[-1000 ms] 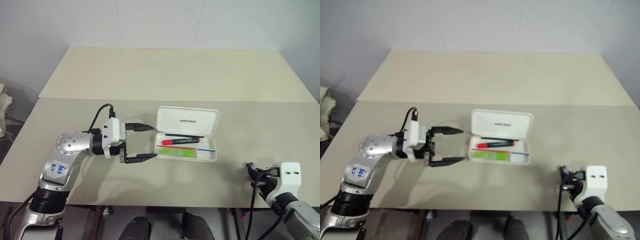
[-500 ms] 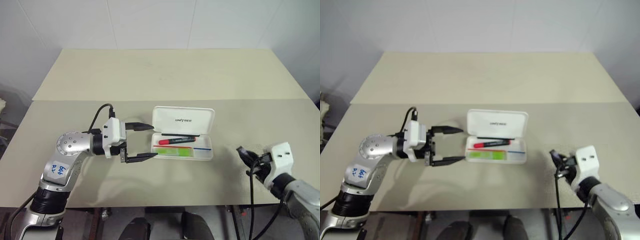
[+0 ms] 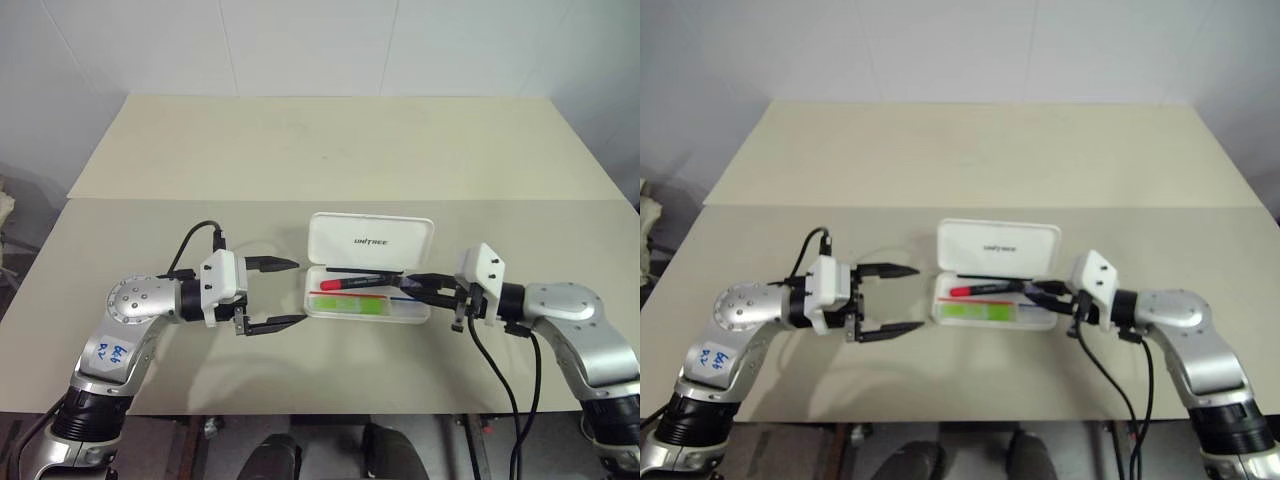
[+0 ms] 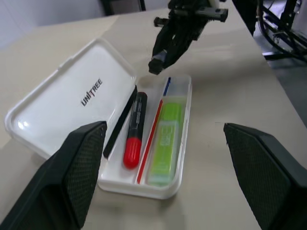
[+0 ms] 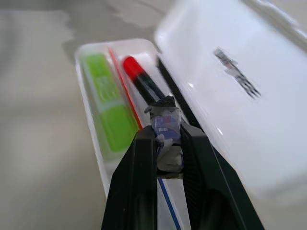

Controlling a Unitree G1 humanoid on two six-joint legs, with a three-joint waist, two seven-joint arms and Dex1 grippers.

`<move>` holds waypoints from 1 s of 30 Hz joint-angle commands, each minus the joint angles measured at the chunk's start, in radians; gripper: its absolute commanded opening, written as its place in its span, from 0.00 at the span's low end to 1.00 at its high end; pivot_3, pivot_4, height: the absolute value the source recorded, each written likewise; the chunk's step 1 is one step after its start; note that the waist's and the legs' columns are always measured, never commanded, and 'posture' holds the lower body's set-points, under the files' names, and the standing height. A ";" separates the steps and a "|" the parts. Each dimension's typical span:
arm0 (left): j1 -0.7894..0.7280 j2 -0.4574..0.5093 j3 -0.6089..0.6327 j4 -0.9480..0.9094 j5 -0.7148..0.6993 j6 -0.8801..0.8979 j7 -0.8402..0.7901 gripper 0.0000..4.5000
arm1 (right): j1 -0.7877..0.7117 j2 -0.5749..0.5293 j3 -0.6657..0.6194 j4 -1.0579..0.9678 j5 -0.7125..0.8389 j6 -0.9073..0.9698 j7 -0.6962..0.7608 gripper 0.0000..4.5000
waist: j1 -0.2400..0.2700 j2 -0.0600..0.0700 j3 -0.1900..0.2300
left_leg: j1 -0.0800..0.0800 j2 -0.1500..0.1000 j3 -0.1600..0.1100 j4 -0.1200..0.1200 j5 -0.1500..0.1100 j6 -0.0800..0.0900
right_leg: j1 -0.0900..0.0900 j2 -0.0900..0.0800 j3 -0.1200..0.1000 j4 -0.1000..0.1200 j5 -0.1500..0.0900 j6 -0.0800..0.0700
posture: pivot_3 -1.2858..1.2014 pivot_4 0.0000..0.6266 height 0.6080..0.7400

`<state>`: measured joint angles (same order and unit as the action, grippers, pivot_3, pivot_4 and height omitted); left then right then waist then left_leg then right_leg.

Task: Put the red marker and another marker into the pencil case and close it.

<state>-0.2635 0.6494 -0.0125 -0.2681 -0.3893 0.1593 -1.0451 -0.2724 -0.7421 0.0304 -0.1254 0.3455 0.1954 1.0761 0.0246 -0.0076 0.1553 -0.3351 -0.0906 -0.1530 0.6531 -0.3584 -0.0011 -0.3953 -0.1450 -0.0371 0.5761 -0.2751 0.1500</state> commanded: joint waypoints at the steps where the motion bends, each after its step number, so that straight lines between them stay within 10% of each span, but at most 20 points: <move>1: 0.009 0.019 0.025 -0.045 0.001 -0.017 0.008 0.93 | -0.057 0.002 0.063 0.097 -0.042 -0.122 0.117 0.08 | 0.000 0.000 0.000 | 0.000 0.000 0.000 0.000 0.000 0.000 | 0.000 0.000 0.000 0.000 0.000 0.000 | 0.52 0.24 1.00; 30: 0.041 0.029 0.037 -0.078 0.008 -0.019 0.052 0.93 | -0.126 -0.022 0.052 0.340 -0.089 -0.287 0.265 0.08 | -0.001 0.000 0.000 | 0.000 0.000 0.001 0.000 0.000 0.000 | -0.001 -0.002 0.000 0.001 0.000 0.000 | 0.52 0.24 1.00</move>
<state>-0.2134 0.6778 0.0196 -0.3357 -0.3842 0.1603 -0.9974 -0.4051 -0.7426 0.1139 0.2091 0.2543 -0.0736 1.3312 0.0240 -0.0074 0.1553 -0.3351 -0.0908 -0.1523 0.6533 -0.3586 -0.0013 -0.3965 -0.1470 -0.0370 0.5768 -0.2751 0.1499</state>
